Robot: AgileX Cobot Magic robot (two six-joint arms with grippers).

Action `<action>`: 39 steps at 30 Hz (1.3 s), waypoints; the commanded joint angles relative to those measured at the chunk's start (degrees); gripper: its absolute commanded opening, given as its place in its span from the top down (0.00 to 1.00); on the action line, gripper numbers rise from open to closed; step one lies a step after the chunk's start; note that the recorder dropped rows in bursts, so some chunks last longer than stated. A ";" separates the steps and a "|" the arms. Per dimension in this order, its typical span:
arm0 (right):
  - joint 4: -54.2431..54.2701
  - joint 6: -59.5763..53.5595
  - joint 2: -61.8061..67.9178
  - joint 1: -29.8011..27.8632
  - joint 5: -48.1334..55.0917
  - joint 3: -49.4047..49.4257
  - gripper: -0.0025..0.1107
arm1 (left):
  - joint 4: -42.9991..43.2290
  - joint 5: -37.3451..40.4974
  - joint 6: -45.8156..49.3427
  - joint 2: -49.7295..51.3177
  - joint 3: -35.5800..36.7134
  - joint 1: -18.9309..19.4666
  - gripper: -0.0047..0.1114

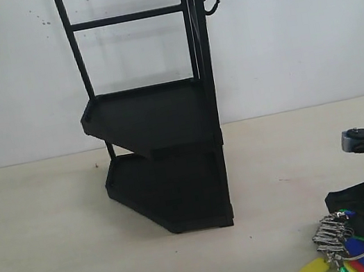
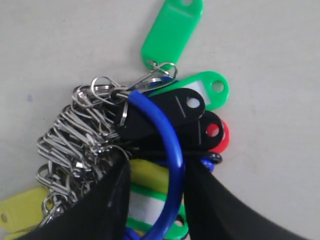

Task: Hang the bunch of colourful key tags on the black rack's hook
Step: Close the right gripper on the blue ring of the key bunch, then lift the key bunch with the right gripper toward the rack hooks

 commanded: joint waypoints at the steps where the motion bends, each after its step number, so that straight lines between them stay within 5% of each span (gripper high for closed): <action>1: -0.15 -0.62 0.00 -0.32 0.51 -0.36 0.79 | 0.28 -0.43 0.20 -0.12 0.16 0.14 0.92; 5: -0.15 -1.67 0.00 -0.32 0.62 -0.36 0.98 | 0.28 -0.43 0.20 -0.12 0.16 0.14 0.92; 13: 1.45 -1.65 -3.16 -0.32 -0.82 -0.63 0.98 | 0.28 -0.43 0.20 -0.12 0.16 0.14 0.92; 22: 8.30 -8.19 -25.84 3.53 -2.03 -0.73 0.98 | 0.28 -0.43 0.20 -0.12 0.16 0.14 0.92; 25: 8.43 -11.66 -27.84 5.46 5.40 -3.83 0.98 | 0.28 -0.43 0.20 -0.12 0.16 0.14 0.92; 28: 7.72 -3.15 -29.02 5.34 3.11 -4.19 0.98 | 0.28 -0.43 0.20 -0.12 0.16 0.14 0.92; 30: 7.08 -13.26 -29.13 7.55 6.20 -5.29 0.98 | 0.28 -0.43 0.20 -0.12 0.16 0.14 0.92; 32: 2.16 1.39 -29.37 5.69 5.23 -6.00 0.98 | 0.28 -0.43 0.20 -0.12 0.16 0.14 0.92; 34: 3.47 -11.58 -29.37 7.73 8.37 -7.21 0.98 | 0.28 -0.43 0.20 -0.12 0.16 0.14 0.92; 36: -0.18 3.77 -29.37 4.89 5.18 -7.44 0.98 | 0.28 -0.43 0.20 -0.12 0.16 0.14 0.92; 39: 6.20 -10.77 -29.37 7.18 4.39 -7.44 0.98 | 0.28 -0.43 0.20 -0.12 0.16 0.14 0.92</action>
